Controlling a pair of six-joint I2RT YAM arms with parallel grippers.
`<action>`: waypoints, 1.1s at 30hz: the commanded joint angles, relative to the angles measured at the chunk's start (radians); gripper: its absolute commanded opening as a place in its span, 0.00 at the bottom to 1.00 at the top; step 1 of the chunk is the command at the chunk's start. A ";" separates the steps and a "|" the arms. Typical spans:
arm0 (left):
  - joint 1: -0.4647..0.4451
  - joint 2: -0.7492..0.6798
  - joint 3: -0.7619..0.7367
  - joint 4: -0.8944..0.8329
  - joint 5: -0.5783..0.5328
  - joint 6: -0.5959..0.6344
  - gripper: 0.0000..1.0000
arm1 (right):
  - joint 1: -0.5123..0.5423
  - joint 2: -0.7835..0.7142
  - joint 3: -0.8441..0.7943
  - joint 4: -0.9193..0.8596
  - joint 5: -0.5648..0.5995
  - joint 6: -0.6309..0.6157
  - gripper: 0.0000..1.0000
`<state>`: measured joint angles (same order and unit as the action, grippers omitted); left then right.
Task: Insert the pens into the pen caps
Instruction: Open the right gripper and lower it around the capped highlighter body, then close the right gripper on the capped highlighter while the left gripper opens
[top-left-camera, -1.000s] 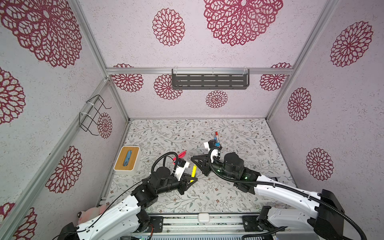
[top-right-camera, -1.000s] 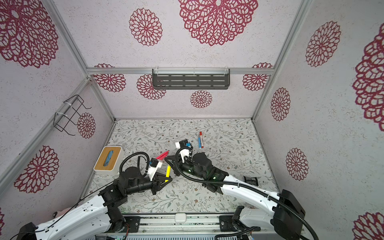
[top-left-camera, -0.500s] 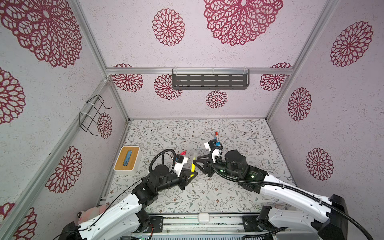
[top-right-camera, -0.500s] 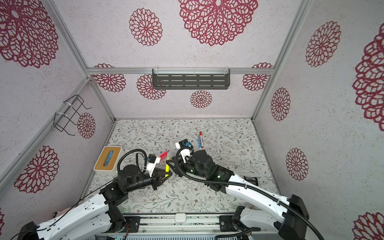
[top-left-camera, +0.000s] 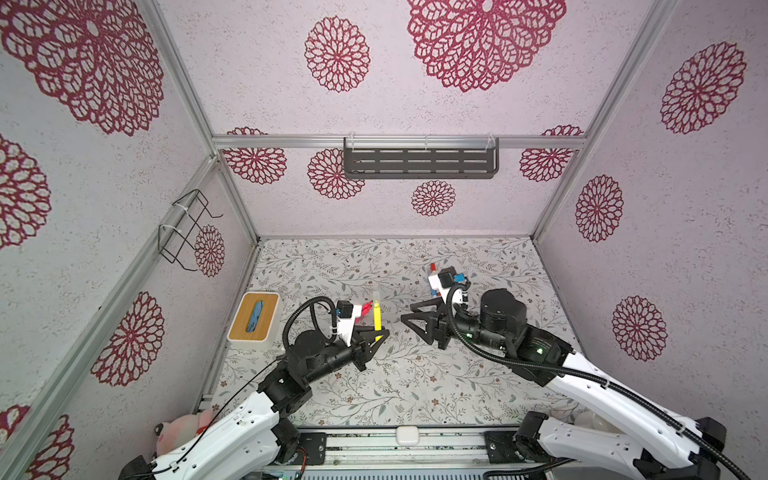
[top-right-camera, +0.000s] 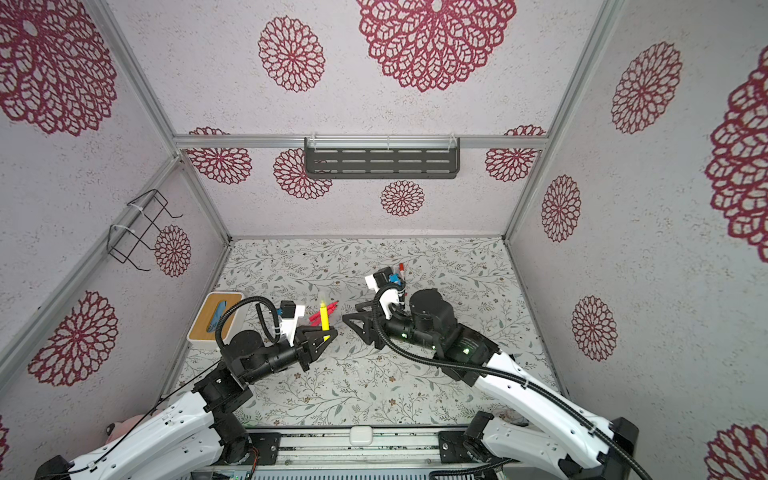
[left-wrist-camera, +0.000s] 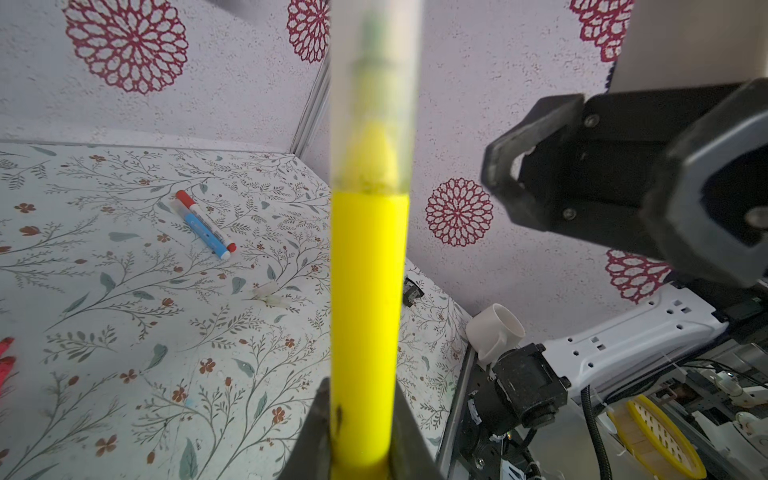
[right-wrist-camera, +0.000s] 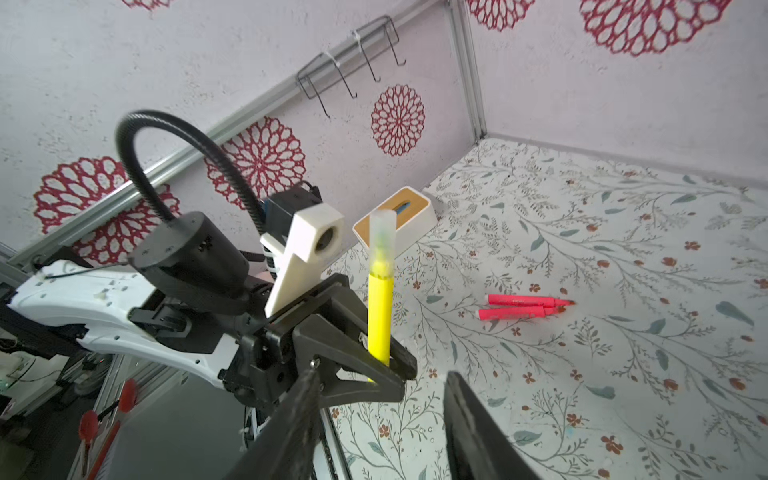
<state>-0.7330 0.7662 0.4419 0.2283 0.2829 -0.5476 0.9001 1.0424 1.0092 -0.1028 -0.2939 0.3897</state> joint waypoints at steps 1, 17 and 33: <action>-0.003 0.003 -0.006 0.052 0.019 -0.007 0.00 | -0.001 0.042 0.046 0.040 -0.066 -0.023 0.50; -0.017 0.024 -0.012 0.087 0.010 -0.014 0.00 | 0.009 0.190 0.121 0.090 -0.134 -0.031 0.45; -0.032 0.036 -0.002 0.096 0.013 -0.014 0.00 | 0.031 0.250 0.117 0.148 -0.168 0.000 0.35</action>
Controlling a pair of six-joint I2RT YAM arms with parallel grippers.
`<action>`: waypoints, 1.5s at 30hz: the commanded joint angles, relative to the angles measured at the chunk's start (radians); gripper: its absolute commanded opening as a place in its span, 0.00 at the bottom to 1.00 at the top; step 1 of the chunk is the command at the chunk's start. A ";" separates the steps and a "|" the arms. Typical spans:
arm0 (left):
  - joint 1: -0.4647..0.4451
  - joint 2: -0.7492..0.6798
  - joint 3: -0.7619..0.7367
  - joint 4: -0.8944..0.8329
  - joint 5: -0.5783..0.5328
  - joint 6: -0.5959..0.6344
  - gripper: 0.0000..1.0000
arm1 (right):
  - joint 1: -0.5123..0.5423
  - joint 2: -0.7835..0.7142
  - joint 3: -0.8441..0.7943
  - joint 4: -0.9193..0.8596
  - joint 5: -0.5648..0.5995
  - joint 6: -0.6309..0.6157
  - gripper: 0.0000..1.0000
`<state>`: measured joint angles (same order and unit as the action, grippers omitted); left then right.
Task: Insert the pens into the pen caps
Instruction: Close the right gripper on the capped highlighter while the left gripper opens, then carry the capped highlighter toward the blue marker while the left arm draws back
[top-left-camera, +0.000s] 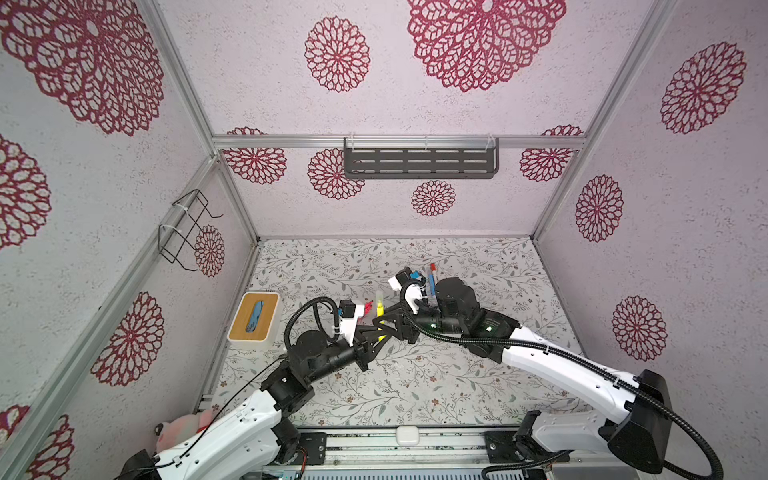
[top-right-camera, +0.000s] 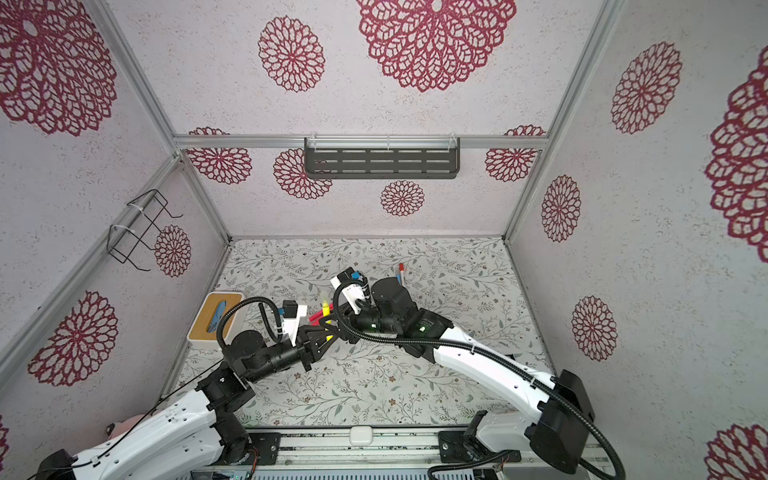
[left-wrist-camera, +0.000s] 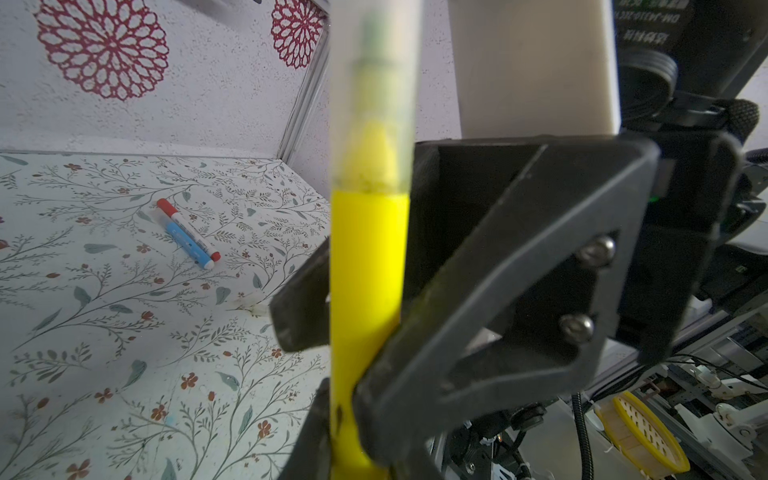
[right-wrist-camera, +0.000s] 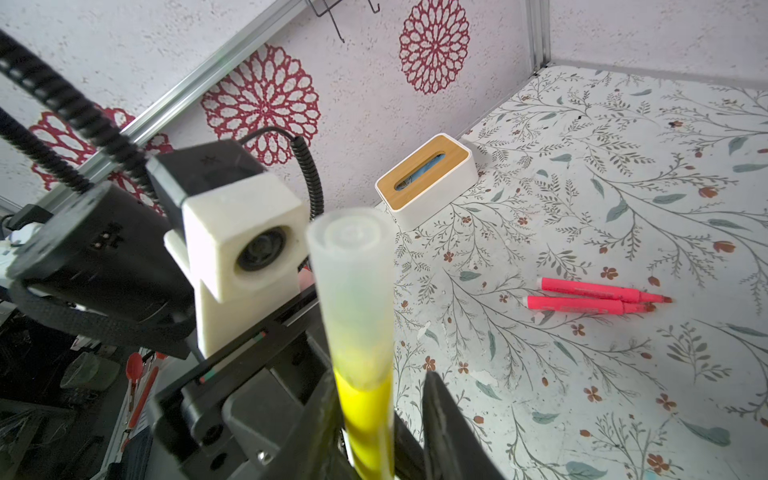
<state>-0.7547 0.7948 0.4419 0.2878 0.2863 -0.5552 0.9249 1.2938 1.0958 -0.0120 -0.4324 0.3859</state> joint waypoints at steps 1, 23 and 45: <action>-0.011 0.009 0.001 0.037 0.010 -0.006 0.00 | 0.007 0.000 0.030 0.066 -0.033 0.009 0.34; -0.011 0.018 0.047 -0.284 -0.360 -0.060 0.65 | -0.159 0.053 0.163 -0.317 0.302 0.075 0.00; -0.017 -0.043 0.025 -0.337 -0.383 -0.093 0.64 | -0.359 0.958 1.056 -0.956 0.402 -0.109 0.00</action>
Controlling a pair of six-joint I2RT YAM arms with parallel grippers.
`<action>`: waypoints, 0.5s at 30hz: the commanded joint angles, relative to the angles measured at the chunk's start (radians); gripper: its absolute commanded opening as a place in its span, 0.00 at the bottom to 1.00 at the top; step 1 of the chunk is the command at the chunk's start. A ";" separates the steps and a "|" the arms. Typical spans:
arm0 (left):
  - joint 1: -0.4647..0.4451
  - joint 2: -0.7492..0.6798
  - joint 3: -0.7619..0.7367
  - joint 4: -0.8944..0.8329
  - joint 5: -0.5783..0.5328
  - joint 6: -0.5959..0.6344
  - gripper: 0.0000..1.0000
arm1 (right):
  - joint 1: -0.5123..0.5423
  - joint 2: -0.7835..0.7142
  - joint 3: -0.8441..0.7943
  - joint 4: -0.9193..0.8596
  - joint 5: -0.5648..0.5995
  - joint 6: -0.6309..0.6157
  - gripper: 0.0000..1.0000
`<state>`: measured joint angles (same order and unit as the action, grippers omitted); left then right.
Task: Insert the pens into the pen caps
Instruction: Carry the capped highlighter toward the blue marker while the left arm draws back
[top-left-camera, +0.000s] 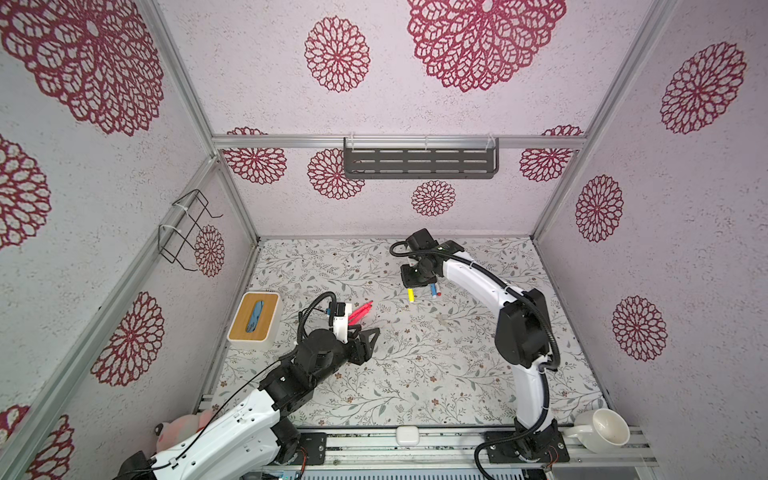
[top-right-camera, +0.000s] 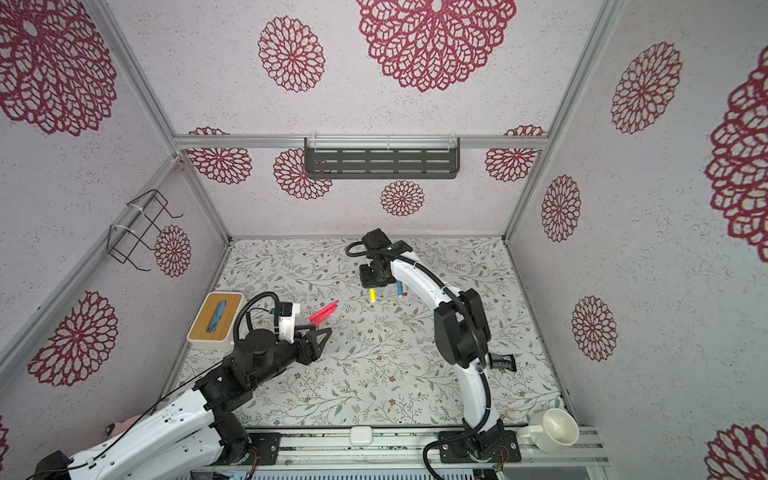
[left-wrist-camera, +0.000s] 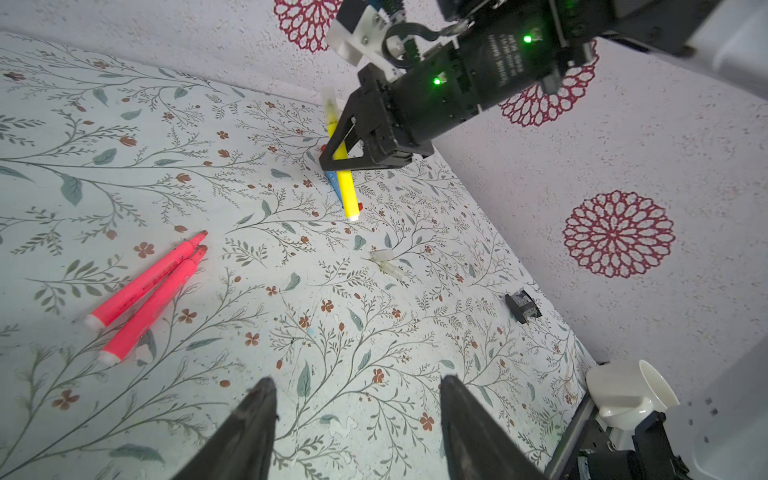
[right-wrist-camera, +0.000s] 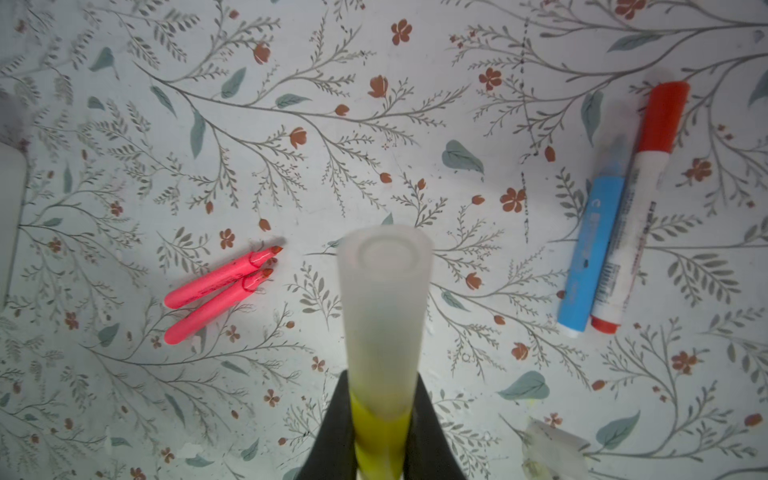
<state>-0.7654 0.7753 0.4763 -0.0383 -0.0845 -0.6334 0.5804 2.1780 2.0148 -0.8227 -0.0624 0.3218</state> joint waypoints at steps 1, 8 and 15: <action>-0.007 -0.028 -0.013 -0.008 -0.011 -0.019 0.64 | -0.017 0.119 0.195 -0.177 0.041 -0.046 0.00; -0.009 -0.059 -0.025 -0.031 -0.029 -0.026 0.64 | -0.048 0.300 0.411 -0.252 0.058 -0.048 0.00; -0.009 -0.051 -0.031 -0.026 -0.031 -0.022 0.64 | -0.081 0.325 0.409 -0.251 0.088 -0.072 0.00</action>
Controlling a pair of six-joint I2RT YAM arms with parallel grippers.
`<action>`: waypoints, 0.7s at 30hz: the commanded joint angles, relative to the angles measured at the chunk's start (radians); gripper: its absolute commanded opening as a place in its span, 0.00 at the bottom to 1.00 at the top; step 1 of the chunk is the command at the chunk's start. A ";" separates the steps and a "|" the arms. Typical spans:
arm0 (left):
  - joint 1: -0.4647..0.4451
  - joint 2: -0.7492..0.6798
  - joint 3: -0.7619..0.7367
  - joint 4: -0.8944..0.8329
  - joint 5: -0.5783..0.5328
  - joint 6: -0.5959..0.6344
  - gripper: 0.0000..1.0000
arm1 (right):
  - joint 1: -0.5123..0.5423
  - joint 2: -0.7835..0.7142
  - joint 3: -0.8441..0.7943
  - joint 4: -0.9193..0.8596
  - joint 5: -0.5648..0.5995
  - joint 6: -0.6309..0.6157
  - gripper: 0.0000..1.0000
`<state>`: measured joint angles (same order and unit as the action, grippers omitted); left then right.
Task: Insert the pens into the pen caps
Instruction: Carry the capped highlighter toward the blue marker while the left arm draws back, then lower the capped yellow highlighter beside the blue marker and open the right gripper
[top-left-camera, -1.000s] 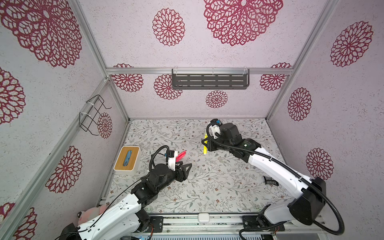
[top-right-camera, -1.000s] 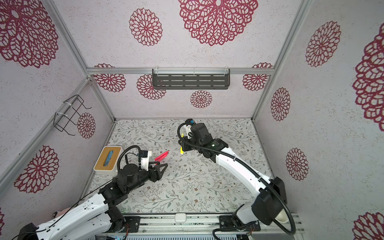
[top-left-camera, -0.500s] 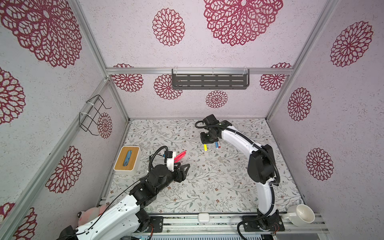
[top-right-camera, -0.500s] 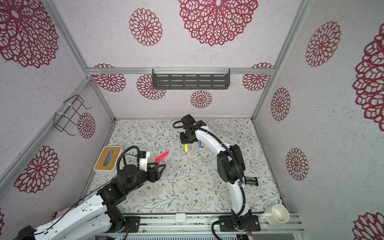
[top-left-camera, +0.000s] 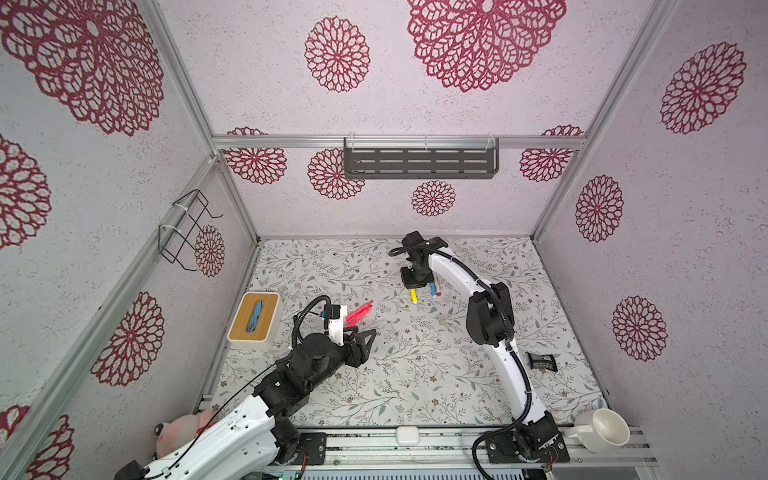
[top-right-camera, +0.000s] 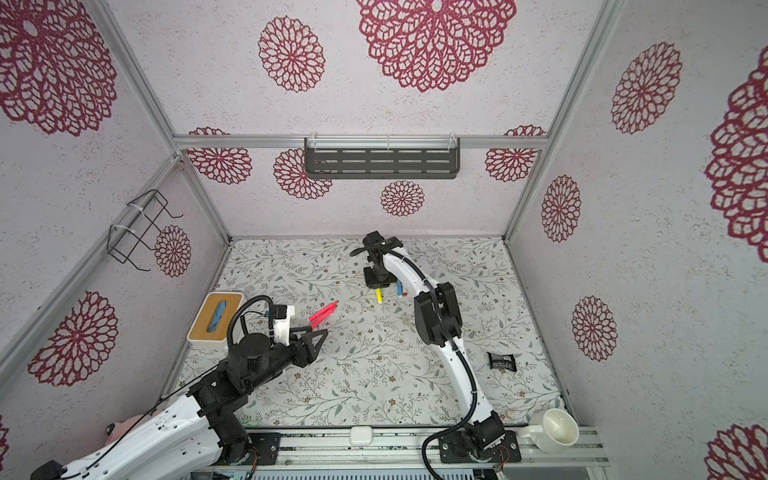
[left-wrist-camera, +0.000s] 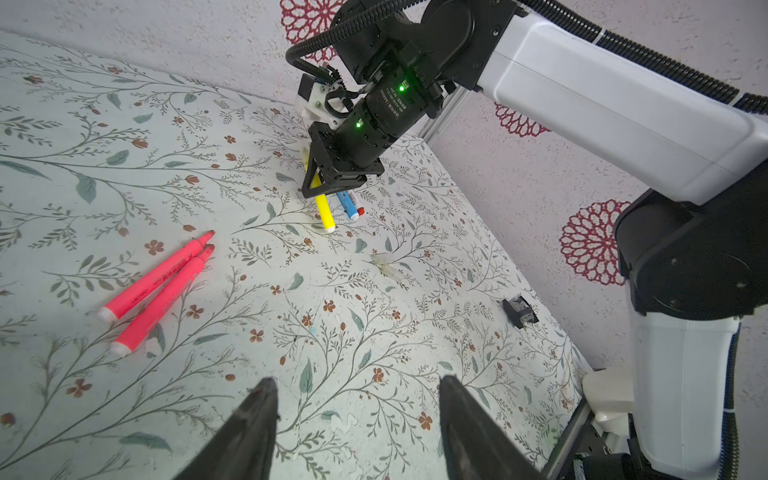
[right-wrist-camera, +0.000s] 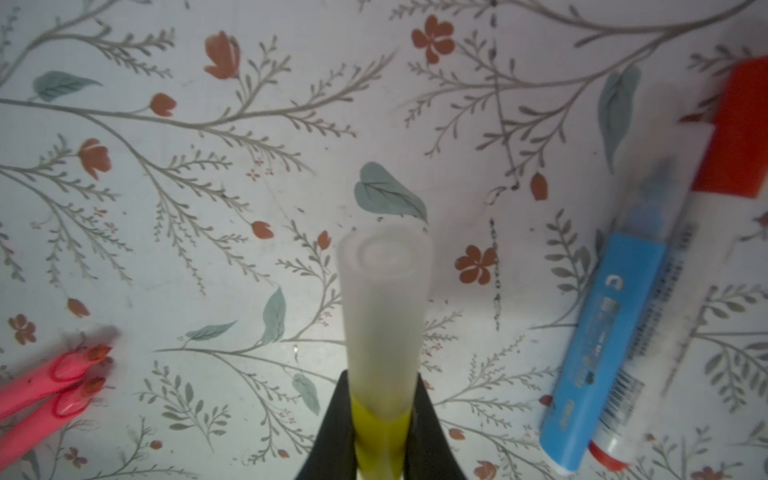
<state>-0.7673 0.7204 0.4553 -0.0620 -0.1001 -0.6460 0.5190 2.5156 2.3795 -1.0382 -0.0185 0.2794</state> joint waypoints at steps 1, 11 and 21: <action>-0.007 0.007 -0.009 -0.001 -0.016 -0.009 0.64 | -0.025 -0.010 0.044 -0.033 0.042 -0.031 0.00; -0.007 0.034 -0.001 0.011 -0.009 -0.007 0.64 | -0.060 0.014 0.044 -0.028 0.070 -0.052 0.00; -0.007 0.042 0.005 0.013 -0.005 -0.006 0.64 | -0.074 0.019 0.044 -0.024 0.075 -0.055 0.00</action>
<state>-0.7677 0.7597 0.4553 -0.0647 -0.0998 -0.6476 0.4511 2.5401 2.3917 -1.0451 0.0280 0.2379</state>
